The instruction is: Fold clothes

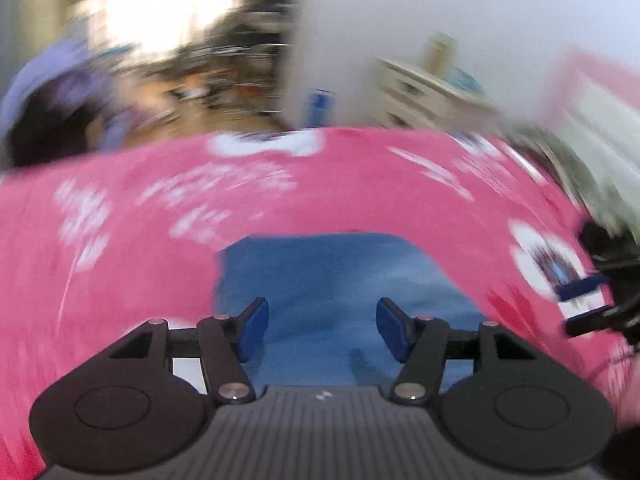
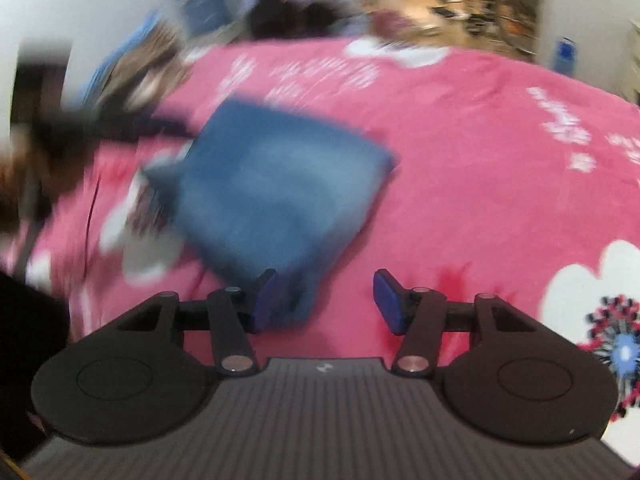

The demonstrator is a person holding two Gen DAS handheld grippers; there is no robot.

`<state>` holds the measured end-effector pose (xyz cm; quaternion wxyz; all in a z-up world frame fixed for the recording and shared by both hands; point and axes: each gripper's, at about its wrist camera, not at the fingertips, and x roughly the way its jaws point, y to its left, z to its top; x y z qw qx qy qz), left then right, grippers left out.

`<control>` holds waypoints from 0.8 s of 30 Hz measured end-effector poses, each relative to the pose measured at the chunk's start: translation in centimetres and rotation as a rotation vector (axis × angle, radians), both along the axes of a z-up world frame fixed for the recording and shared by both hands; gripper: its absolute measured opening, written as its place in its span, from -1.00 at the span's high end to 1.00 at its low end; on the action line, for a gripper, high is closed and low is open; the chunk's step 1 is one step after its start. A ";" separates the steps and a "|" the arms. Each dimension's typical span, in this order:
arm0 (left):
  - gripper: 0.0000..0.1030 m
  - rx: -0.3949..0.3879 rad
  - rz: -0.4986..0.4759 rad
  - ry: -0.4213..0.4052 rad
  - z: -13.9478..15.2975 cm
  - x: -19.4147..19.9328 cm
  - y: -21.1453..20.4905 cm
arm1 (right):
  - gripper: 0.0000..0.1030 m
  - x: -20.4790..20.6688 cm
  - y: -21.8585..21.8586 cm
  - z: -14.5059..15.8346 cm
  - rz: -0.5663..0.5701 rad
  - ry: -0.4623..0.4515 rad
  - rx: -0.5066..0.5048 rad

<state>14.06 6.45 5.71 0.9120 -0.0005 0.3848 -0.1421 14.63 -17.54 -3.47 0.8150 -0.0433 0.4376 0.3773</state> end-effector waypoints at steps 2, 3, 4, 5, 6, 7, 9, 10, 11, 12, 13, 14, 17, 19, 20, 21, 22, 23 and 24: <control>-0.17 0.094 -0.190 0.014 1.4 -0.3 -3.7 | 0.34 -1.1 1.5 -1.4 0.055 -0.004 -0.034; -0.16 0.152 -0.291 0.008 1.7 -0.7 -5.8 | 0.46 -1.5 2.3 -1.9 0.079 -0.018 -0.057; -0.16 0.211 -0.390 0.001 1.9 -1.2 -7.8 | 0.51 -1.8 3.0 -2.5 0.103 -0.043 -0.080; -0.13 0.277 -0.481 -0.022 1.7 -1.8 -9.8 | 0.60 -1.9 3.4 -2.9 0.122 -0.072 -0.093; 0.00 0.343 -0.571 -0.045 1.4 -2.4 -11.8 | 0.64 -2.0 3.7 -3.1 0.137 -0.101 -0.102; 0.10 0.385 -0.629 -0.061 0.9 -2.8 -13.3 | 0.64 -2.1 3.9 -3.1 0.151 -0.119 -0.104; 0.37 0.448 -0.714 -0.071 -0.2 -3.3 -15.5 | 0.65 -2.1 4.2 -3.1 0.179 -0.147 -0.101; 0.43 0.469 -0.740 -0.064 -0.8 -3.3 -16.3 | 0.65 -2.0 4.5 -3.2 0.195 -0.156 -0.102; 0.56 0.490 -0.769 -0.061 -1.4 -3.4 -16.8 | 0.65 -2.0 4.6 -3.4 0.207 -0.160 -0.106; 0.62 0.526 -0.794 -0.068 -2.2 -3.5 -17.2 | 0.65 -2.0 4.9 -3.7 0.219 -0.159 -0.112; 0.64 0.555 -0.808 -0.073 -2.8 -3.5 -17.3 | 0.65 -1.9 5.2 -4.1 0.232 -0.158 -0.119; 0.68 0.581 -0.817 -0.079 -3.5 -3.5 -17.3 | 0.65 -1.8 5.4 -4.4 0.239 -0.161 -0.127; 0.69 0.617 -0.858 -0.114 -4.8 -3.9 -17.0 | 0.65 -1.4 5.5 -5.3 0.251 -0.150 -0.135; 0.67 0.659 -0.908 -0.157 -5.6 -4.8 -16.9 | 0.65 -1.2 5.6 -5.6 0.255 -0.129 -0.133; 0.60 0.680 -0.935 -0.177 -5.9 -5.3 -16.9 | 0.64 -1.1 5.5 -5.7 0.260 -0.124 -0.135; 0.47 0.697 -0.964 -0.192 -6.2 -5.8 -16.8 | 0.64 -1.0 5.5 -5.7 0.264 -0.123 -0.136; 0.44 0.711 -0.991 -0.204 -6.5 -6.2 -16.7 | 0.64 -0.9 5.5 -5.7 0.269 -0.123 -0.139; 0.44 0.725 -1.013 -0.222 -6.6 -6.5 -16.5 | 0.64 -0.8 5.6 -5.7 0.271 -0.124 -0.142; 0.38 0.728 -1.030 -0.228 -6.9 -6.5 -16.6 | 0.64 -0.7 5.6 -5.7 0.272 -0.124 -0.142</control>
